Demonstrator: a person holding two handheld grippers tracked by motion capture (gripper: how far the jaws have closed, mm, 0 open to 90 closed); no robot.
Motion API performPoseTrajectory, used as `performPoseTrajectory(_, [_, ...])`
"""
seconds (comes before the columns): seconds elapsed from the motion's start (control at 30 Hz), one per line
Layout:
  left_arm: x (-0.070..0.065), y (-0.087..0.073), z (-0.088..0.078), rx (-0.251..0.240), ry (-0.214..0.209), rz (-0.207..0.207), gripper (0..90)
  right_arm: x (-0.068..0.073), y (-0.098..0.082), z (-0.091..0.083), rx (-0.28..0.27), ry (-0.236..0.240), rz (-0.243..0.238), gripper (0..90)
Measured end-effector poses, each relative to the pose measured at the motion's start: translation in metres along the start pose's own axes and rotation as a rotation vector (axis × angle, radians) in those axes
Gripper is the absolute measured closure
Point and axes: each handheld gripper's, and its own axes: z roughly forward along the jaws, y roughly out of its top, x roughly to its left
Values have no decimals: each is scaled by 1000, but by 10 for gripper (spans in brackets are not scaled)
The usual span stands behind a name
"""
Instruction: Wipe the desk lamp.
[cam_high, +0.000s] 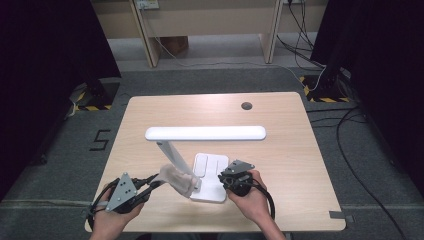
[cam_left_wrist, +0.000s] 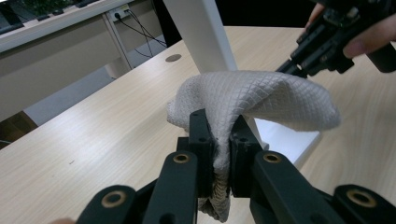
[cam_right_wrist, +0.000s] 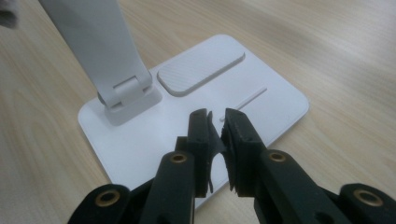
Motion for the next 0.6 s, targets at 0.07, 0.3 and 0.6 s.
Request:
performPoseTrajectory(0.07, [2, 1, 0, -6, 11, -4, 828, 0, -2, 3, 2, 0, 10, 820])
performPoseTrajectory(0.3, [8, 6, -1, -29, 38, -25, 828, 3, -7, 12, 12, 6, 19, 827])
performPoseTrajectory(0.6, [13, 11, -4, -57, 63, -45, 828, 3, -11, 19, 7, 2, 31, 827])
